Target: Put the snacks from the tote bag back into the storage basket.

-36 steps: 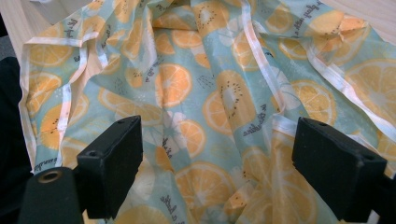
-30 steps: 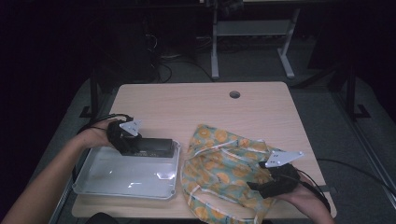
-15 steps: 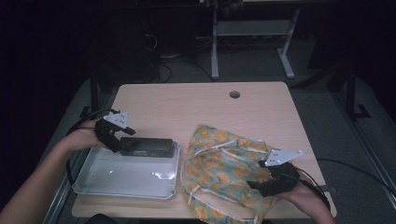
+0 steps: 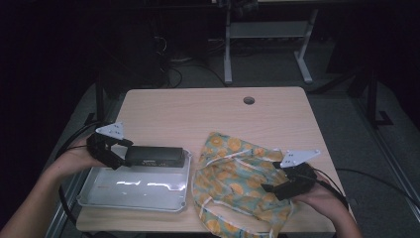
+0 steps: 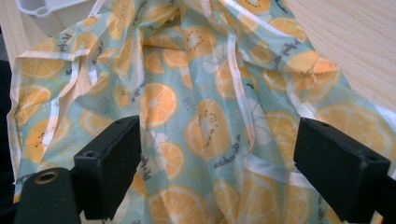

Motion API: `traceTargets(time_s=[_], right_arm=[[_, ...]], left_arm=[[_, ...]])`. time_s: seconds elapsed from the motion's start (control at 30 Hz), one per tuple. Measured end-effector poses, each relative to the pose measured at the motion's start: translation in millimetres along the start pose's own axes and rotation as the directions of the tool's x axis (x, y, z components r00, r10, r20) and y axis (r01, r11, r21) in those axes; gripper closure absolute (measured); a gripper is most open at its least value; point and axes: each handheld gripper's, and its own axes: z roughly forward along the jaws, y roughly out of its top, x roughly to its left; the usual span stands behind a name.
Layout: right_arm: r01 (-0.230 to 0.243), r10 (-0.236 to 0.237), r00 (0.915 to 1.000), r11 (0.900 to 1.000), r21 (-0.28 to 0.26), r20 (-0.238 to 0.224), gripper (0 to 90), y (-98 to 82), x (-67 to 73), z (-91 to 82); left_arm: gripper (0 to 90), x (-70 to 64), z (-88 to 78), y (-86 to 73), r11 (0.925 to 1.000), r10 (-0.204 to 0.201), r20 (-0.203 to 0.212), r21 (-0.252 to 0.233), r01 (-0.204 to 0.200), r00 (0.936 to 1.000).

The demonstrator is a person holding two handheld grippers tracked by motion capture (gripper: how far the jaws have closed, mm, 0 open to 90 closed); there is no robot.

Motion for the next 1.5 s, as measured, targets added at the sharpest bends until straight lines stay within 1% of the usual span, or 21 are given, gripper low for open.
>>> traceTargets(time_s=[0.03,0.13,0.2,0.23,0.3,0.4,0.47,0.6,0.73,0.83,0.87,0.97,1.0,1.03,1.1,1.17,1.23,1.3,1.37,1.47,1.5], right_arm=[[0.001,-0.001,1.0000,1.000,-0.002,-0.003,14.2,0.7,-0.7,-0.1],[0.003,-0.003,1.0000,1.000,-0.007,-0.002,14.0,1.6,-3.5,0.0],[0.005,-0.006,1.0000,1.000,-0.013,-0.004,14.0,1.5,-5.9,-0.3],[0.009,-0.009,0.9999,1.000,-0.015,-0.006,14.0,1.2,-7.1,-0.6],[0.014,-0.014,0.9999,1.000,-0.020,-0.003,14.0,0.1,-9.2,-1.7],[0.010,-0.010,0.9999,1.000,-0.028,0.001,14.0,-4.2,-11.9,-4.2],[0.007,-0.007,1.0000,0.999,-0.032,0.001,14.0,-8.1,-13.8,-6.2],[-0.006,0.006,0.9999,0.999,-0.033,0.011,13.9,-16.0,-17.0,-10.8],[-0.026,0.027,0.9993,0.998,-0.051,0.027,13.9,-23.0,-17.4,-16.3],[-0.045,0.048,0.9976,0.997,-0.060,0.050,13.9,-28.6,-15.9,-19.5],[-0.049,0.053,0.9970,0.997,-0.063,0.056,13.9,-30.8,-15.7,-20.2],[-0.065,0.070,0.9953,0.996,-0.062,0.068,13.9,-37.2,-13.4,-22.0],[-0.071,0.076,0.9945,0.996,-0.061,0.072,13.9,-39.4,-12.5,-22.6],[-0.078,0.083,0.9937,0.995,-0.061,0.076,13.9,-41.8,-11.5,-23.4],[-0.092,0.098,0.9918,0.994,-0.065,0.083,13.9,-46.4,-9.6,-24.9],[-0.103,0.109,0.9894,0.992,-0.066,0.095,13.9,-51.2,-7.1,-27.5],[-0.115,0.122,0.9869,0.991,-0.070,0.106,13.9,-56.3,-4.2,-30.4],[-0.125,0.134,0.9837,0.989,-0.078,0.120,13.9,-60.1,-1.7,-32.4],[-0.123,0.132,0.9833,0.989,-0.081,0.125,13.9,-60.4,-1.5,-34.3],[-0.108,0.118,0.9842,0.991,-0.082,0.132,13.9,-60.6,-2.9,-34.3],[-0.107,0.117,0.9840,0.991,-0.080,0.134,13.9,-61.5,-3.4,-33.5]], left_arm=[[25.7,-2.9,-1.5,-1.0,1.0000,0.001,-0.017,0.008,0.000,0.9999],[25.7,-12.9,-3.2,-4.2,0.9994,-0.034,-0.056,-0.006,0.034,0.9978],[25.6,-18.9,-4.5,-5.2,0.9986,-0.053,-0.071,-0.006,0.053,0.9961],[25.6,-22.0,-5.3,-5.3,0.9983,-0.057,-0.077,-0.011,0.057,0.9954],[25.6,-28.5,-6.6,-5.5,0.9965,-0.081,-0.088,-0.025,0.079,0.9928],[25.6,-39.8,-7.0,-5.9,0.9947,-0.096,-0.110,-0.046,0.092,0.9892],[25.6,-47.5,-5.6,-5.7,0.9929,-0.108,-0.112,-0.063,0.101,0.9879],[25.6,-64.6,3.4,-4.8,0.9887,-0.124,-0.106,-0.097,0.114,0.9866],[25.6,-79.0,17.0,-4.6,0.9855,-0.133,-0.107,-0.120,0.120,0.9854],[25.6,-88.6,29.0,-5.1,0.9852,-0.138,-0.121,-0.119,0.124,0.9831],[25.5,-91.6,32.5,-5.8,0.9839,-0.142,-0.127,-0.126,0.126,0.9817],[25.4,-98.0,40.4,-8.5,0.9775,-0.167,-0.131,-0.152,0.147,0.9772],[25.5,-100.3,42.7,-9.2,0.9764,-0.172,-0.135,-0.155,0.150,0.9759],[25.4,-102.1,44.6,-9.9,0.9774,-0.168,-0.141,-0.153,0.146,0.9757],[25.4,-105.1,47.7,-11.8,0.9736,-0.185,-0.138,-0.161,0.162,0.9729],[25.2,-107.5,50.4,-13.9,0.9717,-0.192,-0.139,-0.165,0.169,0.9714],[25.1,-110.7,54.2,-16.1,0.9702,-0.195,-0.133,-0.171,0.172,0.9716],[25.2,-114.0,59.5,-17.9,0.9710,-0.191,-0.132,-0.170,0.168,0.9727],[25.2,-114.7,63.8,-18.4,0.9766,-0.167,-0.129,-0.157,0.146,0.9774],[24.9,-113.9,69.2,-17.7,0.9784,-0.159,-0.119,-0.152,0.140,0.9801],[24.9,-114.0,70.2,-17.2,0.9799,-0.150,-0.124,-0.150,0.131,0.9809]])
